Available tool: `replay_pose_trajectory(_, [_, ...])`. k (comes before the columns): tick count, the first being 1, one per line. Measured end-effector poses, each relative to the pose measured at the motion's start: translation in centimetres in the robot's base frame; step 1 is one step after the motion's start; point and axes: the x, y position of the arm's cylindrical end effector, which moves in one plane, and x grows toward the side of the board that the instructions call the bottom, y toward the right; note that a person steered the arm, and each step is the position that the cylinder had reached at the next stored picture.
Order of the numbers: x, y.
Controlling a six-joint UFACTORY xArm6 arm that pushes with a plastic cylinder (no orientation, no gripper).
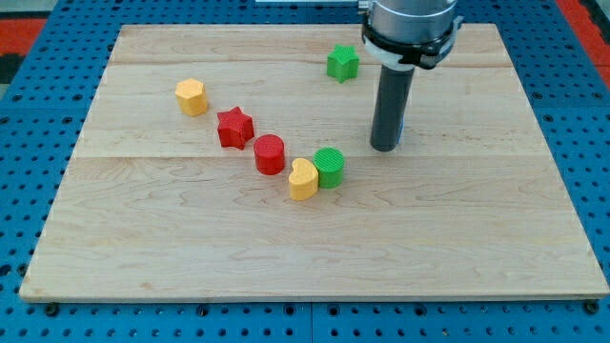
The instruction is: Slightly move the green circle to the top
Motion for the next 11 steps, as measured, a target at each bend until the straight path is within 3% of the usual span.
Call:
replay_pose_trajectory(1, [0.4, 0.4])
replay_pose_trajectory(2, [7.0, -1.4])
replay_pose_trajectory(3, [10.3, -3.5])
replay_pose_trajectory(4, [10.4, -5.1])
replay_pose_trajectory(6, [6.5, -4.8])
replay_pose_trajectory(11, [7.4, -7.5])
